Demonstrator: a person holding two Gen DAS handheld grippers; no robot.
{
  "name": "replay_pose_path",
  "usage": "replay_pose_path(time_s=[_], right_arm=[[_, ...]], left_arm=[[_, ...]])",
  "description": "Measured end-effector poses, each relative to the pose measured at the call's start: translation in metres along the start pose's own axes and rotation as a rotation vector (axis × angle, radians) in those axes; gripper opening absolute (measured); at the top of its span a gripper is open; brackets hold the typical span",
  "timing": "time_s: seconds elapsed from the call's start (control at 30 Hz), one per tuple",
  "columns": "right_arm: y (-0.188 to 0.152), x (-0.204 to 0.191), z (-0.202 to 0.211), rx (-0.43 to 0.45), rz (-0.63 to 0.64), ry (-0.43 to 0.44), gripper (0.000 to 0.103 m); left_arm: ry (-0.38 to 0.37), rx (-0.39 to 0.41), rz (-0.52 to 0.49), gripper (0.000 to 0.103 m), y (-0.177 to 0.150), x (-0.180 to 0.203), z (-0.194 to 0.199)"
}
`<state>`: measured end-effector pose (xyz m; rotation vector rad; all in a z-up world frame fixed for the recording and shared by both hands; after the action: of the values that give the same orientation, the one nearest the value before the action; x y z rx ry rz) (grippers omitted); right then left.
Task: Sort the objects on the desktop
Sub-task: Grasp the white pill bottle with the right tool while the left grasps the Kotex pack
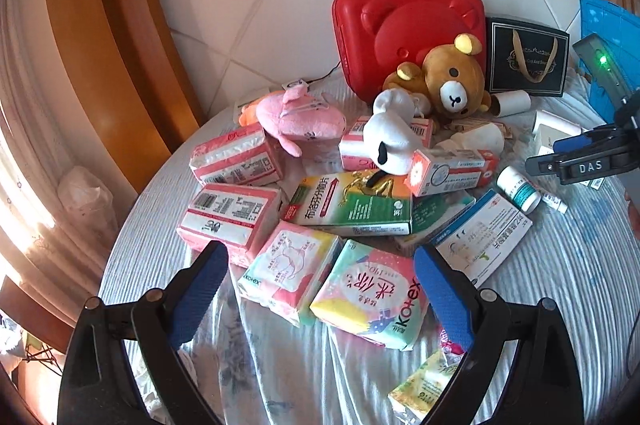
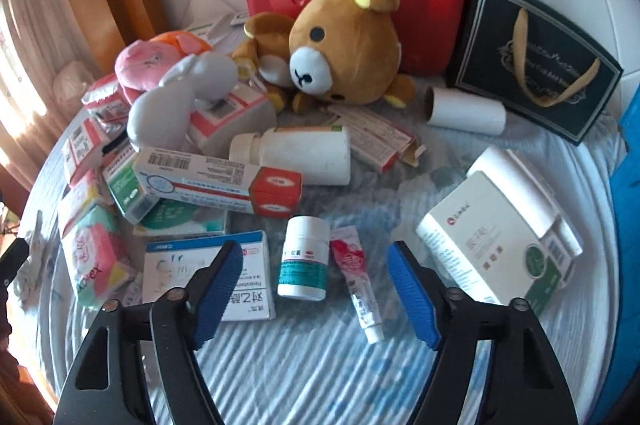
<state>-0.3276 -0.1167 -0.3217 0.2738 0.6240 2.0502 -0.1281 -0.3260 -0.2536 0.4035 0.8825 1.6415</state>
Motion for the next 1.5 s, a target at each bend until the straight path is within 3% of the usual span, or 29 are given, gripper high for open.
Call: replay_pose_path(time_s=[0.3,0.4,0.5,1.0,1.1,1.23,1.3,1.43,1.5], right_arm=[[-0.001,0.002,-0.043,-0.089,0.029,-0.026,0.072],[0.000,0.005,-0.047,-0.101,0.039,-0.016,0.073],[0.000,0.008,-0.051,-0.116,0.049,-0.005,0.073],[-0.013,0.018,-0.052,-0.147,0.019,-0.004,0.072],[-0.015,0.020,-0.053,-0.157,0.023,-0.012,0.072],[-0.019,0.022,-0.053,-0.167,0.030,-0.024,0.072],[-0.020,0.023,-0.055,-0.177,0.031,-0.029,0.072],[-0.023,0.026,-0.059,-0.192,0.023,-0.033,0.072],[-0.024,0.027,-0.061,-0.199,0.024,-0.019,0.065]], left_arm=[[-0.058,-0.117,0.111,0.095,-0.021,0.005,-0.038],[-0.048,-0.139,0.100,0.095,-0.027,0.012,-0.043],[-0.089,-0.159,0.104,0.095,-0.030,0.010,-0.048],[-0.336,-0.216,-0.074,0.095,-0.026,0.040,-0.071],[-0.338,-0.237,-0.167,0.095,-0.025,0.037,-0.082],[-0.365,-0.260,-0.209,0.095,-0.028,0.035,-0.095],[-0.373,-0.259,-0.233,0.090,-0.029,0.042,-0.097],[-0.388,-0.255,-0.219,0.083,-0.027,0.049,-0.100],[-0.387,-0.255,-0.204,0.082,-0.027,0.048,-0.100]])
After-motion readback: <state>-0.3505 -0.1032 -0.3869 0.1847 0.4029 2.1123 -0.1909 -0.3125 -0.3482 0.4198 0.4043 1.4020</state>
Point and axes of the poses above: each gripper's, at about its wrist camera, not at the fingertips, and z roughly against the way its jaws point, x to its right, y to its top, the point moved 3 cm from there along -z, roughly the way its jaws point
